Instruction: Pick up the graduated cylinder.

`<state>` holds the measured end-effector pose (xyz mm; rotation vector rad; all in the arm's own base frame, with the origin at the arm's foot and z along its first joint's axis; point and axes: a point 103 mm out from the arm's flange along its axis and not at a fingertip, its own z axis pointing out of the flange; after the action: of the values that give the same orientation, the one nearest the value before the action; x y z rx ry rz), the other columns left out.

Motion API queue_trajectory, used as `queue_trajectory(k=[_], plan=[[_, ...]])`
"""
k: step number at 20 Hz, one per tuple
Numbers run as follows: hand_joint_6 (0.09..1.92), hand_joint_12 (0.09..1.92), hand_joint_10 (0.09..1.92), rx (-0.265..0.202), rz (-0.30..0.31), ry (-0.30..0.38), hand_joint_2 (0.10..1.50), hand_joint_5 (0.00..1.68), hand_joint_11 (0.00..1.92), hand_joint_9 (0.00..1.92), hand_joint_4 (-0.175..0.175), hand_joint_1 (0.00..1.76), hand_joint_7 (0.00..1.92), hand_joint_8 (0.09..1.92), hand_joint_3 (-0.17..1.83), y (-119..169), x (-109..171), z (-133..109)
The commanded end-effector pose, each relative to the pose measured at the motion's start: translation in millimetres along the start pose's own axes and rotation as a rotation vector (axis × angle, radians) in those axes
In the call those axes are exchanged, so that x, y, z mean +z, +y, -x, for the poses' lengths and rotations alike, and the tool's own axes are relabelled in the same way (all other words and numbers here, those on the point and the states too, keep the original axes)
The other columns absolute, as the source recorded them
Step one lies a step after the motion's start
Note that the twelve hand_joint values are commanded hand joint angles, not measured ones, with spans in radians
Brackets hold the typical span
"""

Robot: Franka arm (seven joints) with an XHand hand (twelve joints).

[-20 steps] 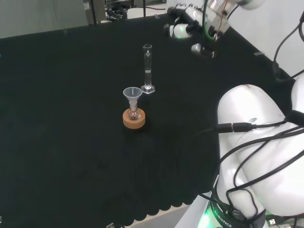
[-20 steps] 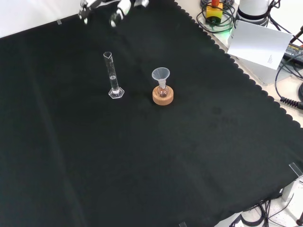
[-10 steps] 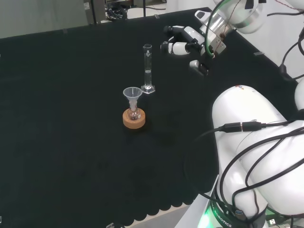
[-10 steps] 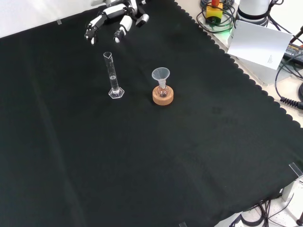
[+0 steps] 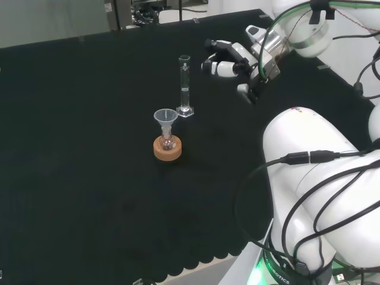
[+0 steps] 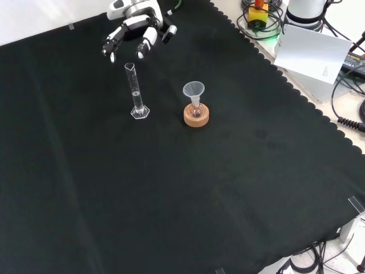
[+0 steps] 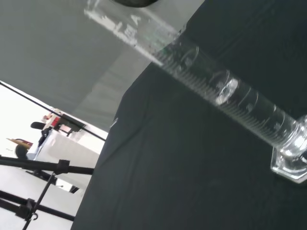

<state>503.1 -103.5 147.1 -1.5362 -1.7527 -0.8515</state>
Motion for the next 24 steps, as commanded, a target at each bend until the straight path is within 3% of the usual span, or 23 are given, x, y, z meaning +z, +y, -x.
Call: queue_trajectory(k=[1, 13, 24], plan=[[0.09, 1.34, 0.61, -0.032, -0.027, -0.004, 1.0, 0.45, 0.28, 0.54, -0.062, 0.96, 0.31, 0.68, -0.17, 4, 27, 8], [0.09, 1.32, 0.59, -0.111, -0.079, 0.071, 0.98, 0.46, 0.26, 0.54, -0.06, 0.97, 0.34, 0.67, -0.17, 11, 67, 9], [0.09, 1.32, 0.58, -0.147, -0.056, 0.103, 0.97, 0.5, 0.26, 0.58, -0.051, 1.04, 0.39, 0.65, -0.17, 17, 76, 11]])
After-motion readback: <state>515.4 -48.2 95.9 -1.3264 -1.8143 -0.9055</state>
